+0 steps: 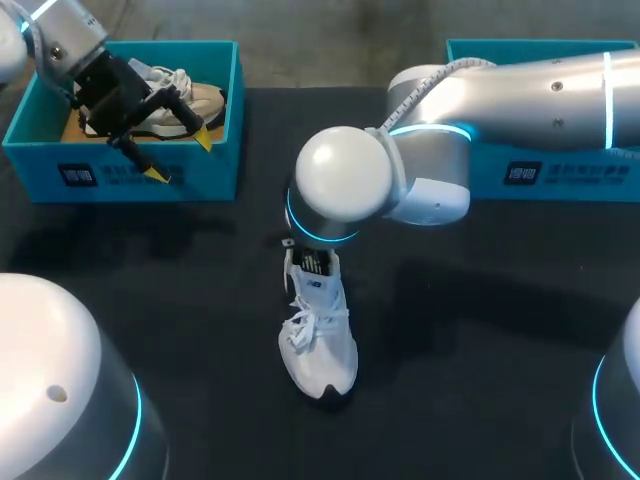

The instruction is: Take the shoe out of the shoebox, open the shoe tongue, remove and reinsert the insole, then place the shoe into the shoebox

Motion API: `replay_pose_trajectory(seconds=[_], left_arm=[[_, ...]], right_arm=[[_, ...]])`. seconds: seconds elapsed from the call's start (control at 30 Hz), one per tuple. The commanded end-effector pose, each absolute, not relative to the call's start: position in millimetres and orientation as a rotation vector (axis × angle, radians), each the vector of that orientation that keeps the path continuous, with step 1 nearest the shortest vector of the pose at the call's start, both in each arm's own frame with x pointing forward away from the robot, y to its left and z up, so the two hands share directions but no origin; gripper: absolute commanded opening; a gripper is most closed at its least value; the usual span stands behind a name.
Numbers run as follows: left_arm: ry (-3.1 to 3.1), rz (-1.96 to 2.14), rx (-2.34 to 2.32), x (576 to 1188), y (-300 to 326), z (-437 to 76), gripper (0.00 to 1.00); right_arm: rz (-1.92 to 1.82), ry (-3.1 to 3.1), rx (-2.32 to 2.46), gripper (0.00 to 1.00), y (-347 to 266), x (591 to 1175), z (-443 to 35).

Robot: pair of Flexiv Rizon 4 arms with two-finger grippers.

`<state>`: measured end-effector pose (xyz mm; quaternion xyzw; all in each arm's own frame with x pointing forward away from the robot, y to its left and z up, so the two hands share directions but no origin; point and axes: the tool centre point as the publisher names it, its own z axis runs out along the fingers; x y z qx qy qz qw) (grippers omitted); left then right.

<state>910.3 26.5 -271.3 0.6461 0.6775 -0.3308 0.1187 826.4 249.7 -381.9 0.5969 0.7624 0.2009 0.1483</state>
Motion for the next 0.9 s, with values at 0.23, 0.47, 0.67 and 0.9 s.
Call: replay_pose_trajectory(seconds=[0.23,0.47,0.67,0.9], left_arm=[[1.984,-0.963,1.891,910,27,-271,1.00],[1.984,-0.963,1.891,910,27,-271,1.00],[1.984,-0.963,1.891,910,27,-271,1.00],[1.984,-0.963,1.891,910,27,-271,1.00]], right_arm=[[0.516,2.215,1.756,0.00,250,836,-408],[0.565,2.182,1.743,0.00,247,823,-385],[0.550,2.166,1.740,0.00,250,810,-367],[0.579,2.165,1.766,0.00,246,809,-368]])
